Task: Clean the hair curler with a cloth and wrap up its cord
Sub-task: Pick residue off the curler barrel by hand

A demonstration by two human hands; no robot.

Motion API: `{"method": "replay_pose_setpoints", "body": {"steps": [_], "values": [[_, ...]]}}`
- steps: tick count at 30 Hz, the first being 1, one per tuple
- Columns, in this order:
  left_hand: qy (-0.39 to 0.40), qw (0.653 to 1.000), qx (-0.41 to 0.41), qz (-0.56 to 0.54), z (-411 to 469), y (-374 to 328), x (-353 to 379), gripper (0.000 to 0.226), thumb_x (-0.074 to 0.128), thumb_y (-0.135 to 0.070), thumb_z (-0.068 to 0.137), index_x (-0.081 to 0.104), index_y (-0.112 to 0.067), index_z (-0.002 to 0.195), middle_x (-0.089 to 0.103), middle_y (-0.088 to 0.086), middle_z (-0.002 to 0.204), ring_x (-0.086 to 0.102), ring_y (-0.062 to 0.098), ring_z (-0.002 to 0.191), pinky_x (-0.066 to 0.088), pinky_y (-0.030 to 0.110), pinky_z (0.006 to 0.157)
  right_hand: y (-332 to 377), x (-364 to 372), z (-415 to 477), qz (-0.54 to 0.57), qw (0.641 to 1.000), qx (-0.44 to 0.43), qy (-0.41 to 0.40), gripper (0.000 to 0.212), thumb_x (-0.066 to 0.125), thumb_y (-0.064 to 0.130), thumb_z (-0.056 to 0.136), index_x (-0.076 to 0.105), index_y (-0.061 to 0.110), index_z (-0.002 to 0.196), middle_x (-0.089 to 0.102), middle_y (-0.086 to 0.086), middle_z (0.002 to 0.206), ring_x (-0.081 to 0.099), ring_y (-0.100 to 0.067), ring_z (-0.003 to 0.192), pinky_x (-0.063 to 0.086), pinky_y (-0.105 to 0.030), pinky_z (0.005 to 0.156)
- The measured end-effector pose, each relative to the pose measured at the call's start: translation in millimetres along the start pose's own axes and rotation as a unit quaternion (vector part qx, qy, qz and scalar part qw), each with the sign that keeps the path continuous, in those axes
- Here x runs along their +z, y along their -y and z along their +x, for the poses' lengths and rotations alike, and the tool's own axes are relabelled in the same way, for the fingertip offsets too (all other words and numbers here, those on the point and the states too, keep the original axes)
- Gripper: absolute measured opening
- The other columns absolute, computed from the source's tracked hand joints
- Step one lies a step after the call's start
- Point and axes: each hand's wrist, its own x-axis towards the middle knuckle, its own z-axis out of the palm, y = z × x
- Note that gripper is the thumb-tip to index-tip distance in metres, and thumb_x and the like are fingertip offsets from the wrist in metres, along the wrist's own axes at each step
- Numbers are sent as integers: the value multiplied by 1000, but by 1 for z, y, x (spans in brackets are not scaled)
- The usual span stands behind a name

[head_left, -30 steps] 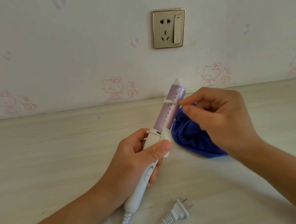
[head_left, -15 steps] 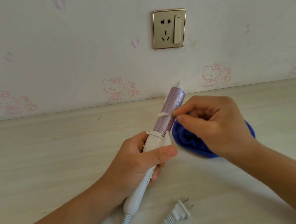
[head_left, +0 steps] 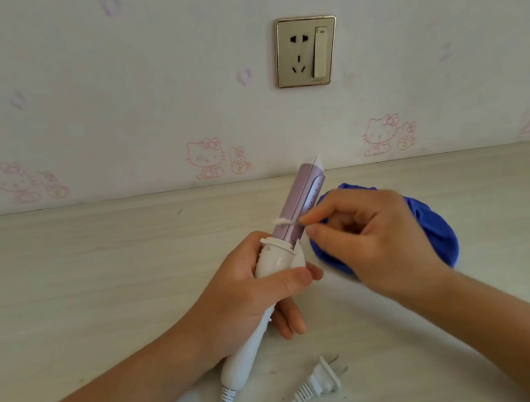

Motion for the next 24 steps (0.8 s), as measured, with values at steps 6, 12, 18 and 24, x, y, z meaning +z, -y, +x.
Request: {"method": "replay_pose_setpoints", "body": {"steps": [6, 12, 18, 24], "values": [[2, 1000, -4, 22, 0, -1, -6, 45, 76, -20, 83, 51, -13, 120, 79, 14, 101, 45, 12, 36, 42, 23, 39, -6, -15, 14, -8, 997, 26, -76, 19, 72, 0, 90, 79, 16, 83, 55, -12, 49, 42, -20, 44, 37, -21, 46], [2, 1000, 1, -18, -2, -6, -3, 45, 65, -33, 84, 57, -3, 116, 66, 33, 87, 41, 17, 35, 37, 23, 38, -2, 0, 0, 14, 1000, 7, 2, 18, 72, 0, 90, 80, 16, 86, 50, 0, 45, 37, -4, 41, 33, -13, 46], [54, 993, 12, -106, -7, -4, -7, 56, 33, -39, 99, 65, 3, 117, 70, 33, 98, 46, 16, 39, 41, 23, 39, -2, -11, 8, 18, 998, -8, -57, 19, 73, 2, 90, 79, 19, 84, 55, -9, 49, 42, -12, 43, 37, -20, 45], [14, 998, 7, -59, -5, -4, -9, 56, 47, -48, 98, 74, -1, 110, 62, 46, 94, 51, 19, 48, 44, 26, 43, -2, -14, 10, 18, 999, -8, -48, 19, 74, 4, 89, 80, 22, 85, 55, -11, 50, 43, -27, 44, 37, -25, 46]]}}
